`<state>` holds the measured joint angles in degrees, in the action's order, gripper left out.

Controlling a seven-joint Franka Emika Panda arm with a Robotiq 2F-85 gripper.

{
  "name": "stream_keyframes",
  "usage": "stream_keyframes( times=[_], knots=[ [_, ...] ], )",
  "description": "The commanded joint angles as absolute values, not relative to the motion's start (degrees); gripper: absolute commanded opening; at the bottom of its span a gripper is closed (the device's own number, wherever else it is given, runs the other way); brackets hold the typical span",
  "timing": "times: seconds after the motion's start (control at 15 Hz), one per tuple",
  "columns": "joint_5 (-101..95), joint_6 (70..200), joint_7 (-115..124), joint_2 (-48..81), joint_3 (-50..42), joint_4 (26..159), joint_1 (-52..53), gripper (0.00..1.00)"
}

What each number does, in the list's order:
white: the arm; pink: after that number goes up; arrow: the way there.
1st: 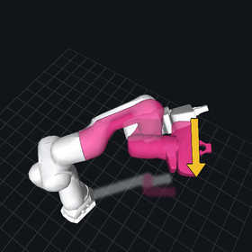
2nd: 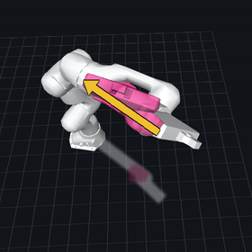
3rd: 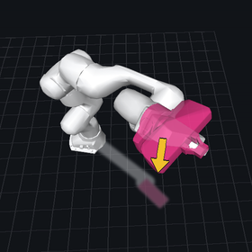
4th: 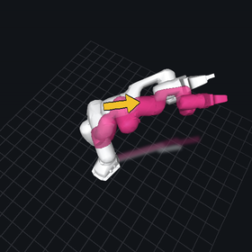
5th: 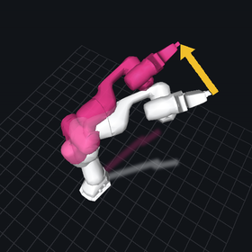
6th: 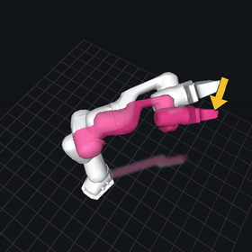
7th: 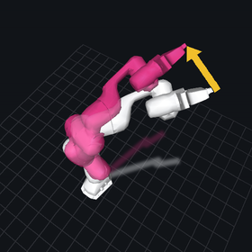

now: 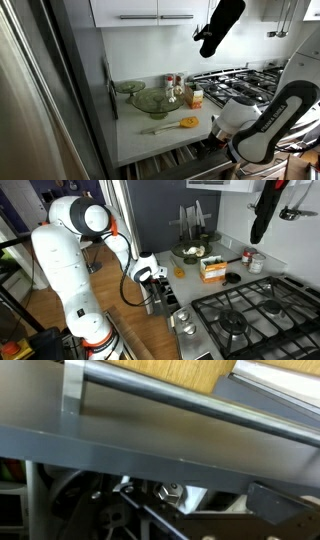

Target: Open the top left drawer, put the bigger orange spatula in the drawer and then close the drawer

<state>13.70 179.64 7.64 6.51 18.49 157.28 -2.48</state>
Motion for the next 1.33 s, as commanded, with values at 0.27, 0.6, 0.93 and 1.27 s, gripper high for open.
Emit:
stream_keyframes(
  times=[0.27,0.6,0.93,1.27],
  knots=[
    [29.2,166.1,-6.3,0.1,24.3,159.8,-6.0,1.0],
    [26.8,154.4,-8.2,-0.6,14.6,157.1,0.5,1.0],
    [26.2,147.5,-10.2,-2.8,9.9,157.1,3.0,1.0],
    [26.1,141.9,-12.3,-4.8,7.2,157.2,4.2,1.0]
  ],
)
